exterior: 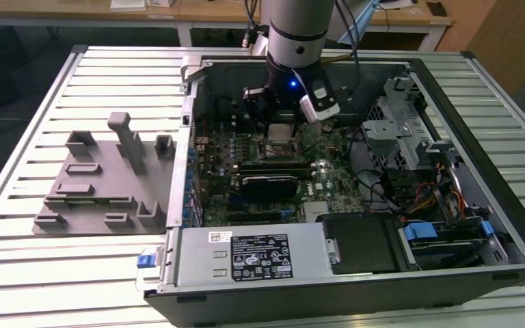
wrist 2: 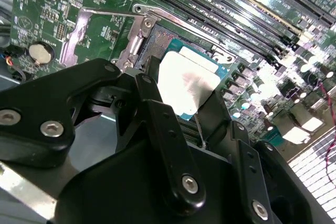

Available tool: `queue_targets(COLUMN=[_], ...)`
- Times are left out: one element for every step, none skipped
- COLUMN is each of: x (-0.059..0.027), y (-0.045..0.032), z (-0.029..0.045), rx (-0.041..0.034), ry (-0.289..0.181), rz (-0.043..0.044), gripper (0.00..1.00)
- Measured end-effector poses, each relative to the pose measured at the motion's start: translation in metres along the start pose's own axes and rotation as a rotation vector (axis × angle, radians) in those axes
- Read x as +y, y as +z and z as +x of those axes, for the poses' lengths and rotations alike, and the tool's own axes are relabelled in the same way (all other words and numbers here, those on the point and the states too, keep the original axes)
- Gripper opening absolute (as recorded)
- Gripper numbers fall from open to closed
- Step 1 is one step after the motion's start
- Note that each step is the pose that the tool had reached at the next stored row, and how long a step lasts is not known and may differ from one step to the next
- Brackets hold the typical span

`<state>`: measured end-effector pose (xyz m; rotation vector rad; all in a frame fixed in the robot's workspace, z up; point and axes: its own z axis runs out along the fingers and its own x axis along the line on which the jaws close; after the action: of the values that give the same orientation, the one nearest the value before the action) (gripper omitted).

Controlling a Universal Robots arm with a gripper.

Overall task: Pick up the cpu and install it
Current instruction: 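Place the cpu into insertion slot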

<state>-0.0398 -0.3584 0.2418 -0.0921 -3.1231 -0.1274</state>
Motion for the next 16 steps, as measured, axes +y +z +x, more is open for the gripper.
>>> queue_targets(x=[0.0000, 0.0000, 0.0000, 0.0000, 0.0000, 0.0000, 0.0000, 0.0000, 0.0000, 0.0000, 0.0000, -0.0001, -0.0001, -0.0001, -0.0001, -0.0001], y=[0.0000, 0.0000, 0.0001, 0.0001, 0.0001, 0.0001, 0.0002, 0.0002, 0.0003, 0.0004, 0.0004, 0.0005, 0.0006, 0.0007, 0.0008, 0.0009], z=[0.0000, 0.0000, 0.0000, 0.0000, 0.0000, 0.0000, 0.0000, 0.0000, 0.0000, 0.0000, 0.0000, 0.0000, 0.0000, 0.0000, 0.0000, 0.0000], rx=[-0.0014, -0.0028, -0.0045, -0.0058, -0.0074, -0.0088, -0.0102, -0.0117, -0.0131, -0.0146, -0.0161, -0.0178, -0.0192, -0.0208, -0.0223, -0.0237], ry=[0.018, 0.035, 0.055, 0.073, 0.091, 0.109, 0.126, 0.145, 0.162, 0.181, 0.199, 0.219, 0.237, 0.257, 0.275, 0.293], rz=[-0.0003, -0.0005, -0.0010, -0.0011, -0.0014, -0.0017, -0.0021, -0.0024, -0.0027, -0.0030, -0.0032, -0.0036, -0.0039, -0.0042, -0.0044, -0.0048], gripper=[0.54, 0.54, 0.54, 0.54, 0.54, 0.54, 0.54, 0.54, 0.54, 0.54, 0.54, 0.54, 0.54, 0.54, 0.54, 0.54])
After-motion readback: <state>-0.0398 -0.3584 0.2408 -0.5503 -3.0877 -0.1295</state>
